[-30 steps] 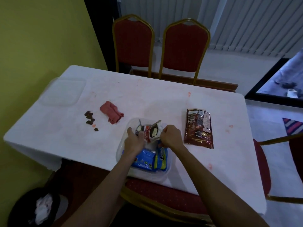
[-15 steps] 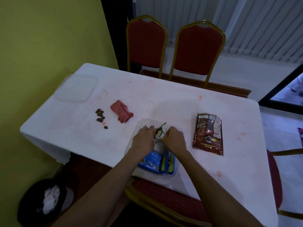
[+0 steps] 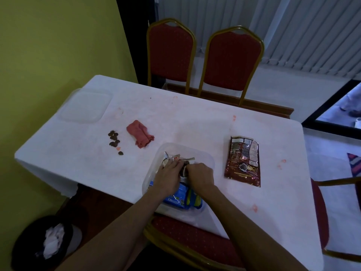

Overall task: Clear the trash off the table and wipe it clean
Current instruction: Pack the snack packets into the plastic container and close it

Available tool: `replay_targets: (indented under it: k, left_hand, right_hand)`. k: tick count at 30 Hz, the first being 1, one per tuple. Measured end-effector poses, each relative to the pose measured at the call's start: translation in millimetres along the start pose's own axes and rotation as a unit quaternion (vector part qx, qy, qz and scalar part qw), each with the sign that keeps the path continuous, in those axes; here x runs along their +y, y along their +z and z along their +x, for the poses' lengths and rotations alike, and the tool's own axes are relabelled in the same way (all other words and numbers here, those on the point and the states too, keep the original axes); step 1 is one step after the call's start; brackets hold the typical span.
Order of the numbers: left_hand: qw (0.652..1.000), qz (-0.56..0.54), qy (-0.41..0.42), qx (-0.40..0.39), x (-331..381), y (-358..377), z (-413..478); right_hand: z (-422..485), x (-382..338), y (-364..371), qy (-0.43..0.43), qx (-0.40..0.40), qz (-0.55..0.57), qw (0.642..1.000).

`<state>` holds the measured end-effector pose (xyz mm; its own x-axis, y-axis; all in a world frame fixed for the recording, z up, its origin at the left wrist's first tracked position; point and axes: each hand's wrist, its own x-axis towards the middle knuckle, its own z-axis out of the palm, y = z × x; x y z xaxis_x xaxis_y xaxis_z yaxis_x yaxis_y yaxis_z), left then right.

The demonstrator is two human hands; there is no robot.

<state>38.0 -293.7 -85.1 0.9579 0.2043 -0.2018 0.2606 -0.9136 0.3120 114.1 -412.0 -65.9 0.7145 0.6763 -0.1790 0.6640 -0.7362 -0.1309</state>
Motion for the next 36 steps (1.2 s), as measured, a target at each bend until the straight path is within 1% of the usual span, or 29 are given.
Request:
replay_targets:
  k: [2, 8, 12, 13, 14, 15, 16, 18, 19, 20, 21, 22, 24, 25, 27, 29, 32, 34, 36]
  left_hand:
    - [1.000, 0.014, -0.007, -0.015, 1.1, 3.5, -1.4]
    - [0.999, 0.024, -0.006, -0.028, 0.0, 5.4, 6.9]
    - [0.999, 0.042, -0.009, -0.006, 7.5, 6.2, 1.6]
    - [0.999, 0.042, -0.004, 0.006, 10.4, 5.6, -0.1]
    - [0.999, 0.038, 0.001, 0.017, 13.7, 3.8, -0.7]
    - [0.999, 0.034, 0.005, 0.029, 17.2, 0.9, -1.1]
    - [0.999, 0.029, 0.007, 0.039, 20.4, -2.2, -1.2]
    - [0.998, 0.017, 0.011, 0.056, 25.7, -8.1, -1.3]
    - [0.998, 0.011, 0.015, 0.063, 27.5, -10.7, -1.7]
    - [0.998, 0.002, 0.021, 0.067, 29.3, -12.8, -2.2]
    - [0.997, -0.013, 0.025, 0.070, 32.0, -14.9, -2.4]
    - [0.997, -0.034, 0.028, 0.070, 35.1, -16.1, -2.6]
    - [0.994, -0.083, 0.026, 0.067, 44.2, -19.3, -3.8]
    - [0.992, -0.101, 0.025, 0.066, 49.3, -20.2, -4.6]
    - [0.990, -0.130, 0.023, 0.056, 58.2, -20.0, -5.6]
    - [0.988, -0.150, 0.022, 0.040, 64.6, -18.2, -5.9]
    - [0.986, -0.161, 0.019, 0.022, 70.4, -15.1, -6.3]
    - [0.986, -0.167, 0.016, 0.017, 72.4, -15.6, -7.5]
    - [0.985, -0.174, 0.008, 0.022, 71.6, -18.0, -8.8]
  right_hand:
    - [1.2, 1.8, -4.8, -0.017, -0.017, -0.005, 1.000]
    - [4.4, 13.4, -23.2, -0.057, -0.110, 0.045, 0.991]
    - [1.5, 18.3, -27.4, -0.068, -0.153, 0.084, 0.982]
    - [0.1, 20.9, -29.5, -0.078, -0.148, 0.106, 0.980]
    - [-1.7, 25.2, -33.7, -0.086, -0.122, 0.135, 0.979]
    - [-3.5, 30.6, -39.4, -0.080, -0.079, 0.171, 0.979]
    - [-6.0, 39.1, -46.2, -0.057, -0.033, 0.212, 0.975]
    - [-9.8, 67.7, -57.5, 0.022, 0.039, 0.282, 0.959]
    - [-9.9, 88.8, -58.8, 0.069, 0.066, 0.292, 0.952]
    - [-10.2, 112.0, -58.9, 0.120, 0.083, 0.274, 0.951]
    - [-10.1, 136.9, -55.6, 0.174, 0.080, 0.238, 0.952]
    - [-12.0, 159.0, -51.9, 0.226, 0.054, 0.209, 0.950]
    - [-17.5, 191.9, -40.1, 0.297, -0.022, 0.195, 0.935]
    - [-19.9, 202.9, -32.5, 0.315, -0.049, 0.197, 0.927]
    - [-24.0, 214.6, -15.4, 0.338, -0.064, 0.200, 0.917]
    - [-28.4, 214.8, 1.6, 0.369, -0.048, 0.224, 0.901]
    - [-33.3, 206.1, 9.2, 0.402, -0.002, 0.299, 0.865]
    - [-35.9, 206.4, 5.6, 0.403, 0.011, 0.340, 0.850]
    - [-37.1, 210.1, -2.5, 0.398, 0.007, 0.364, 0.842]
